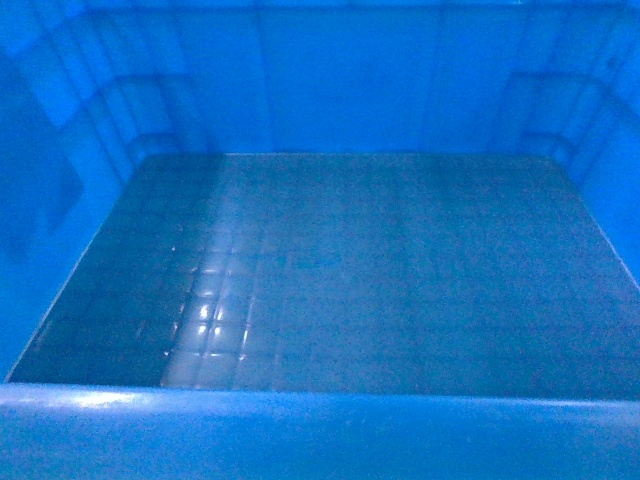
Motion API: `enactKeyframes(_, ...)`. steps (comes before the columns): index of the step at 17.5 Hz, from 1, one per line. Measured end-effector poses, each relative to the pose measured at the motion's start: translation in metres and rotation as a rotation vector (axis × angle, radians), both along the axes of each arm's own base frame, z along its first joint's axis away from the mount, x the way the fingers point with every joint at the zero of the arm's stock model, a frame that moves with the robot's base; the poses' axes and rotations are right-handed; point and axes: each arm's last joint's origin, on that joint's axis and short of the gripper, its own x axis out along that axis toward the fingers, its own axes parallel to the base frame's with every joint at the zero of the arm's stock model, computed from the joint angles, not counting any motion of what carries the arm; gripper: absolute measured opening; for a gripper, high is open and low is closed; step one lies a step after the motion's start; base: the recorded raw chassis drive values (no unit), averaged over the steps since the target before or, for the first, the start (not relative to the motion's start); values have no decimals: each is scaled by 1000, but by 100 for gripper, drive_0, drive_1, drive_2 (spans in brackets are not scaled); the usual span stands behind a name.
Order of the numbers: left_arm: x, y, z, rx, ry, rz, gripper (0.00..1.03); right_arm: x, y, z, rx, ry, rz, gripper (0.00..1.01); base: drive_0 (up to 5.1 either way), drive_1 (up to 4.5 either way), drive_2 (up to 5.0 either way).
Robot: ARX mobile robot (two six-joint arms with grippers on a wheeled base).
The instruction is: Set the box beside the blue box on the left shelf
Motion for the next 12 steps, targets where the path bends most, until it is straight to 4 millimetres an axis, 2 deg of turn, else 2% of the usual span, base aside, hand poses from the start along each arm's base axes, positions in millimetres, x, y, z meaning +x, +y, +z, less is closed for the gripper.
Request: enactKeyframes(12,0,0,0,1,2,0,31,0,0,0,0,1,0,9,-2,421,-426)
